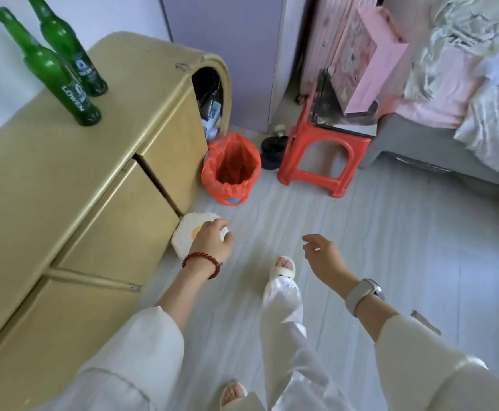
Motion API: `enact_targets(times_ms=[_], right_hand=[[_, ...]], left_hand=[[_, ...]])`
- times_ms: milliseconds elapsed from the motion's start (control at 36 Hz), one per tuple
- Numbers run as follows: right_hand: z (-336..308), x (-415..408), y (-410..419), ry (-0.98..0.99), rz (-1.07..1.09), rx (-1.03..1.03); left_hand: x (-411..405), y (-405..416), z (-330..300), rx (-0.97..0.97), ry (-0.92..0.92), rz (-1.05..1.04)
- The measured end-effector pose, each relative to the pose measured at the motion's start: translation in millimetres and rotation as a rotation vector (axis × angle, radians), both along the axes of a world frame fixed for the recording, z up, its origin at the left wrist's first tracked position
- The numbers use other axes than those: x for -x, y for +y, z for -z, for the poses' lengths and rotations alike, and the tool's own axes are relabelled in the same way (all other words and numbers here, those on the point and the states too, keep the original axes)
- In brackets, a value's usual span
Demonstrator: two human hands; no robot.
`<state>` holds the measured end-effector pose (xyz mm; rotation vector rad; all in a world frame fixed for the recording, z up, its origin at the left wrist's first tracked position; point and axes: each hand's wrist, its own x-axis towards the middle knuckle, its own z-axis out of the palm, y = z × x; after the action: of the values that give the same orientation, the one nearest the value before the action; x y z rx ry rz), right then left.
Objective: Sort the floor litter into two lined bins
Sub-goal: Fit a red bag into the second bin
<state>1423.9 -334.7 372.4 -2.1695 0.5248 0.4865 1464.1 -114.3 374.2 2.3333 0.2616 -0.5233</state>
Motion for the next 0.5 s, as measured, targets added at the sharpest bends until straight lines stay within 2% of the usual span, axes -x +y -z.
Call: enact_targets(times_ms=[139,333,500], right_hand=[[43.5,-127.5,-26.9,0.021,-0.005,-0.038],[116.4,-291.9,-47.2,0.050,-0.099,0.014],[186.3,-387.8,-35.7,0.090,-0.321,0.119]], left_hand=[[-119.9,-27.8,38.4,0.014,0.036,-0.157],[-252.6,-48.8,120.9,0.002,0.190,-0.377],[-323.9,-39.0,199.3,0.010,0.268,-0.508]])
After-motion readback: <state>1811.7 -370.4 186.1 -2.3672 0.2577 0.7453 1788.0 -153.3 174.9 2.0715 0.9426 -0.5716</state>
